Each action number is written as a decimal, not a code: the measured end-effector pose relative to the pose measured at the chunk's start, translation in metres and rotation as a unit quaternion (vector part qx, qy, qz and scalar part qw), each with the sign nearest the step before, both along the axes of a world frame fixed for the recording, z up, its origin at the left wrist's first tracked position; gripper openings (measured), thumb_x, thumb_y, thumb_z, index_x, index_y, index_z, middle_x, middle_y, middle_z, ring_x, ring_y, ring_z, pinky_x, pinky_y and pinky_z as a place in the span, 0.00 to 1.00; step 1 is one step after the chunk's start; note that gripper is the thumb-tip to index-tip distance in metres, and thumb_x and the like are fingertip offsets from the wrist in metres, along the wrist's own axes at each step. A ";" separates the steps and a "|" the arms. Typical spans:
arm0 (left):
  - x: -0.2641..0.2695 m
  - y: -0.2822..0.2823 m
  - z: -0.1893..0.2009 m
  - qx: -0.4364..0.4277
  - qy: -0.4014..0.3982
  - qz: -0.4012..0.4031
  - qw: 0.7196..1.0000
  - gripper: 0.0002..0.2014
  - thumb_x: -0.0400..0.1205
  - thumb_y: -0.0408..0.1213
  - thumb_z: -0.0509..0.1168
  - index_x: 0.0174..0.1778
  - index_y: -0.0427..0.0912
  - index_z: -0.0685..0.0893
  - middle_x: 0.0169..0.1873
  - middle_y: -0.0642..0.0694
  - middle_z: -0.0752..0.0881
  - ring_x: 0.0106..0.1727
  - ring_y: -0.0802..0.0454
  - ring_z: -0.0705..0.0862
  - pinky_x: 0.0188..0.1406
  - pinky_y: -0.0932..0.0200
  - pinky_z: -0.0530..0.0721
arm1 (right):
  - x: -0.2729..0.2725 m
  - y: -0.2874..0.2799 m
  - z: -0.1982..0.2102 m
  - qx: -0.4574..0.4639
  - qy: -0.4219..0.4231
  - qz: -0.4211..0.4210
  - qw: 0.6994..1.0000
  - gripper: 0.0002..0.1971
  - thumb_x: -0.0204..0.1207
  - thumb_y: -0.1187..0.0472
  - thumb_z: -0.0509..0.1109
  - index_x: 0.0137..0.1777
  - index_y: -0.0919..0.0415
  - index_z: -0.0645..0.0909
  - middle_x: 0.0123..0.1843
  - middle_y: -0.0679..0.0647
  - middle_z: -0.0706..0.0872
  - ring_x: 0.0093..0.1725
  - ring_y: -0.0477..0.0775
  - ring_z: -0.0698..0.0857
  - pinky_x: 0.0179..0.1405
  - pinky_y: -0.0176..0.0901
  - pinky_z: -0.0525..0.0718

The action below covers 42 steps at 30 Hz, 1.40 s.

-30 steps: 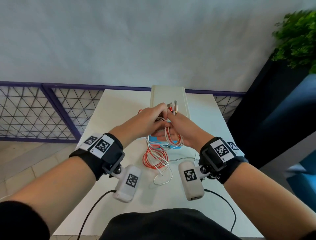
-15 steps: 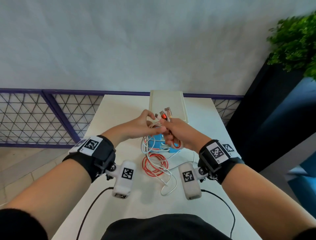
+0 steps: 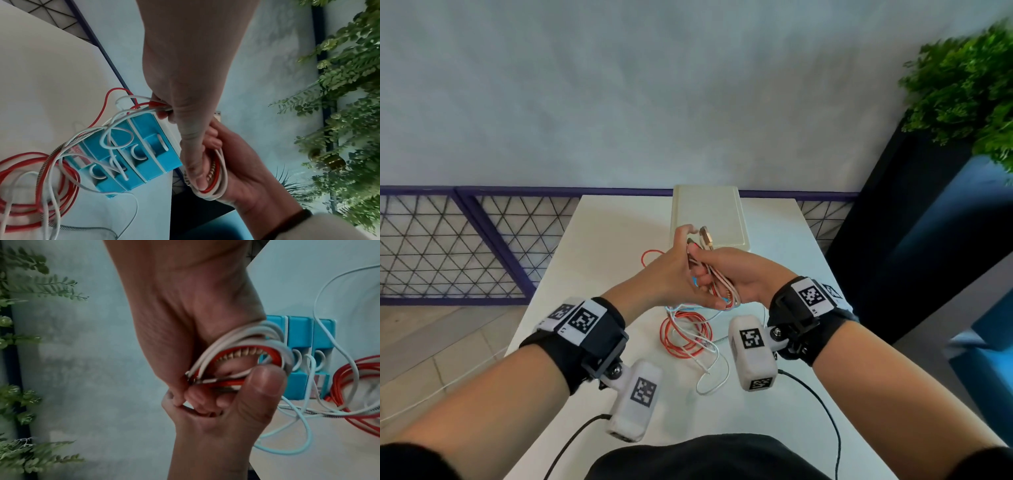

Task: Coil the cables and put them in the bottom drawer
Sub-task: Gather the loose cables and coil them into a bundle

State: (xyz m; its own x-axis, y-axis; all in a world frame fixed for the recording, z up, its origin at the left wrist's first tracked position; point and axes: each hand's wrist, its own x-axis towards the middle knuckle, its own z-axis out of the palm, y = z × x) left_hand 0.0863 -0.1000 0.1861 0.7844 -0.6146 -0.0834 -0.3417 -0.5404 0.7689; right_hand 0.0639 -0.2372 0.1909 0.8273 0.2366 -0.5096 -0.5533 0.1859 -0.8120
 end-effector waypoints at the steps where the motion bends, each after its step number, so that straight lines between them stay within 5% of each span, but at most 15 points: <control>1: -0.001 -0.001 -0.002 -0.001 0.002 0.000 1.000 0.58 0.59 0.46 0.84 0.74 0.53 0.48 0.40 0.55 0.81 0.37 0.61 0.80 0.43 0.63 0.77 | 0.000 -0.001 0.002 0.011 0.008 0.009 1.000 0.16 0.85 0.53 0.59 0.37 0.60 0.74 0.22 0.48 0.70 0.18 0.42 0.69 0.17 0.32 0.73; 6: 0.013 0.011 -0.004 -0.056 0.073 0.011 0.996 0.37 0.67 0.39 0.80 0.63 0.48 0.62 0.28 0.55 0.78 0.25 0.63 0.75 0.35 0.62 0.76 | -0.006 -0.017 0.010 -0.040 -0.031 0.087 0.995 0.14 0.86 0.55 0.58 0.42 0.62 0.74 0.20 0.46 0.67 0.17 0.40 0.66 0.19 0.30 0.69; 10: 0.025 0.028 0.004 -0.046 0.194 -0.095 0.975 0.13 0.76 0.48 0.71 0.46 0.41 0.83 0.22 0.54 0.73 0.21 0.57 0.69 0.27 0.63 0.71 | -0.011 -0.019 0.018 -0.137 -0.111 0.172 0.969 0.19 0.86 0.50 0.56 0.38 0.60 0.75 0.24 0.49 0.77 0.23 0.47 0.81 0.26 0.37 0.78; 12: 0.023 0.030 0.006 -0.063 0.264 -0.112 0.956 0.20 0.79 0.55 0.65 0.32 0.42 0.78 0.16 0.54 0.68 0.17 0.57 0.63 0.24 0.64 0.67 | -0.012 -0.020 0.023 -0.131 -0.114 0.182 0.968 0.20 0.87 0.51 0.55 0.34 0.59 0.74 0.23 0.49 0.75 0.20 0.45 0.78 0.22 0.34 0.76; 15: 0.025 0.031 0.004 -0.063 0.314 -0.109 0.941 0.27 0.76 0.64 0.57 0.26 0.42 0.70 0.12 0.54 0.64 0.15 0.57 0.61 0.24 0.64 0.66 | -0.009 -0.026 0.026 -0.118 -0.122 0.164 0.972 0.18 0.87 0.52 0.56 0.36 0.58 0.72 0.22 0.47 0.68 0.16 0.42 0.66 0.17 0.31 0.69; 19: 0.027 0.037 0.003 -0.077 0.356 -0.121 0.923 0.28 0.73 0.67 0.52 0.29 0.42 0.73 0.15 0.52 0.64 0.18 0.56 0.62 0.30 0.65 0.71 | -0.003 -0.036 0.023 -0.131 -0.137 0.116 0.975 0.14 0.86 0.52 0.58 0.41 0.58 0.73 0.24 0.47 0.66 0.17 0.42 0.64 0.18 0.31 0.68; 26: 0.030 0.040 0.004 -0.158 0.459 -0.075 0.871 0.22 0.85 0.53 0.47 0.43 0.39 0.76 0.24 0.48 0.70 0.22 0.56 0.68 0.41 0.60 0.70 | 0.003 -0.035 0.009 -0.163 -0.165 0.020 0.973 0.14 0.87 0.54 0.57 0.40 0.59 0.72 0.24 0.48 0.66 0.19 0.44 0.66 0.19 0.33 0.71; 30: 0.024 0.036 0.006 -0.114 0.384 -0.080 0.913 0.18 0.88 0.46 0.46 0.37 0.43 0.71 0.24 0.51 0.70 0.26 0.56 0.70 0.40 0.62 0.73 | 0.006 -0.027 0.003 -0.172 -0.172 -0.028 0.969 0.14 0.87 0.54 0.57 0.40 0.59 0.72 0.22 0.46 0.67 0.19 0.44 0.68 0.19 0.34 0.73; 36: 0.010 0.012 -0.001 -0.031 0.082 0.038 0.995 0.17 0.88 0.44 0.49 0.35 0.44 0.71 0.26 0.49 0.75 0.26 0.52 0.75 0.32 0.58 0.77 | 0.019 -0.014 -0.005 -0.128 -0.133 -0.114 0.976 0.14 0.86 0.53 0.58 0.42 0.61 0.71 0.23 0.50 0.67 0.20 0.46 0.70 0.23 0.38 0.77; 39: 0.002 0.006 -0.007 0.073 -0.101 0.074 0.989 0.17 0.88 0.46 0.48 0.37 0.44 0.72 0.31 0.45 0.79 0.34 0.45 0.79 0.36 0.51 0.73 | 0.023 -0.006 -0.005 -0.108 -0.130 -0.125 0.978 0.16 0.86 0.50 0.56 0.43 0.61 0.72 0.23 0.50 0.68 0.21 0.46 0.72 0.26 0.40 0.78; 42: -0.003 0.000 -0.006 0.114 -0.165 0.080 0.976 0.16 0.88 0.47 0.46 0.42 0.42 0.73 0.35 0.40 0.82 0.38 0.41 0.79 0.36 0.49 0.73 | 0.026 -0.001 -0.006 -0.073 -0.125 -0.140 0.979 0.22 0.84 0.41 0.55 0.37 0.58 0.71 0.20 0.48 0.71 0.23 0.49 0.73 0.33 0.44 0.75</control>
State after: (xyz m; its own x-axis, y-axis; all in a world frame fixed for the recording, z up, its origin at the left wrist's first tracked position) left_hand 0.0834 -0.0998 0.1804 0.8766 -0.4762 0.0694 -0.4467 -0.7516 0.4854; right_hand 0.0899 -0.2383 0.1853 0.9523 -0.0784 -0.2948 -0.2782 0.1732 -0.9448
